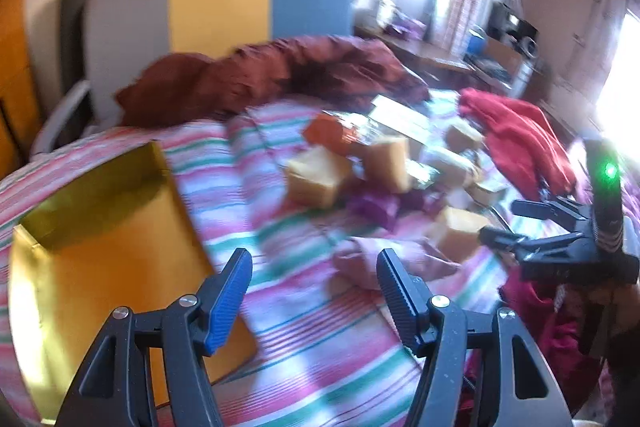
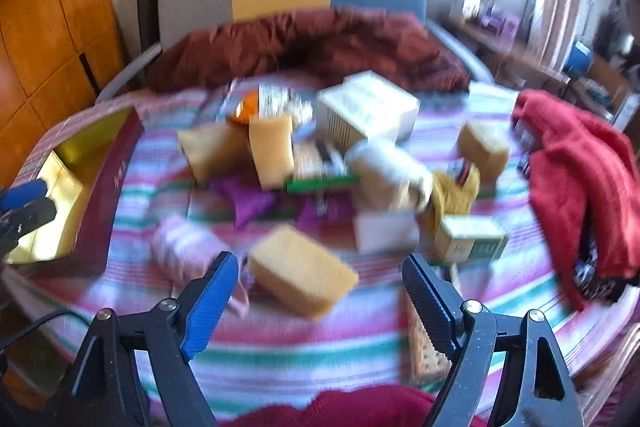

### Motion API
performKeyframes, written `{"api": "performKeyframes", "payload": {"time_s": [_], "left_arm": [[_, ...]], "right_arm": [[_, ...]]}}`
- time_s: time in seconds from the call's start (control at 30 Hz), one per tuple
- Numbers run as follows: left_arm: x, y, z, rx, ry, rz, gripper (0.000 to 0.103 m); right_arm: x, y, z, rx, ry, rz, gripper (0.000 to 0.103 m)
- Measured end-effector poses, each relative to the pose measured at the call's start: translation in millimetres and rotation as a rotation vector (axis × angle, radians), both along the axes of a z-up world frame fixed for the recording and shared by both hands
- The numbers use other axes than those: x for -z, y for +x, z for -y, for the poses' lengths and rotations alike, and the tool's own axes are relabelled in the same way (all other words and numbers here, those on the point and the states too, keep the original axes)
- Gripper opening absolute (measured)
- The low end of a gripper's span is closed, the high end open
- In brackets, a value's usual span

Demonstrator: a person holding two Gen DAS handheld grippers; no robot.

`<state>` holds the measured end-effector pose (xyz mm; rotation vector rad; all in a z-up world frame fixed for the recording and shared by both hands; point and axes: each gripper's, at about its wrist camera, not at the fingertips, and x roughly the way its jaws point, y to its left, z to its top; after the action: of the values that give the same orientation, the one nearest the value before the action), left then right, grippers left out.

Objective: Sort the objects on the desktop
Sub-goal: 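Reach the left gripper to the pink-striped sock while the right reaches a yellow sponge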

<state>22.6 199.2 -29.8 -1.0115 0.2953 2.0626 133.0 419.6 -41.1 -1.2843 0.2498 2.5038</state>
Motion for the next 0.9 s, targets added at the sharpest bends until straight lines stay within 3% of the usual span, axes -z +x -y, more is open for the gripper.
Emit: {"api": "performKeyframes", "payload": {"time_s": [0.13, 0.23, 0.43, 0.5, 0.67, 0.83, 0.9], "left_arm": [[17.3, 0.8, -31.9, 0.099, -0.029, 0.069, 0.065], [28.4, 3.6, -47.9, 0.146, -0.056, 0.078, 0.066], [50.1, 5.2, -69.8, 0.207, -0.096, 0.107, 0.067], [55.5, 5.6, -74.9, 0.224, -0.106, 0.112, 0.067], [69.6, 1.8, -86.5, 0.236, -0.135, 0.125, 0.070], [81.4, -2.5, -95.9, 0.222, -0.162, 0.125, 0.067], [86.0, -6.4, -95.5, 0.198, -0.160, 0.138, 0.057]], "right_arm": [[14.4, -5.3, 1.6, -0.052, 0.025, 0.084, 0.088], [16.9, -12.1, 2.9, -0.121, 0.073, 0.124, 0.095], [24.3, -30.6, -9.0, -0.168, 0.083, 0.165, 0.094], [28.2, -34.6, -10.8, -0.199, 0.045, 0.168, 0.087], [38.2, -37.1, -3.2, -0.245, 0.017, 0.198, 0.054], [36.8, -36.2, 3.0, -0.261, 0.029, 0.190, 0.045], [34.5, -34.7, 2.8, -0.254, 0.023, 0.181, 0.043]]}}
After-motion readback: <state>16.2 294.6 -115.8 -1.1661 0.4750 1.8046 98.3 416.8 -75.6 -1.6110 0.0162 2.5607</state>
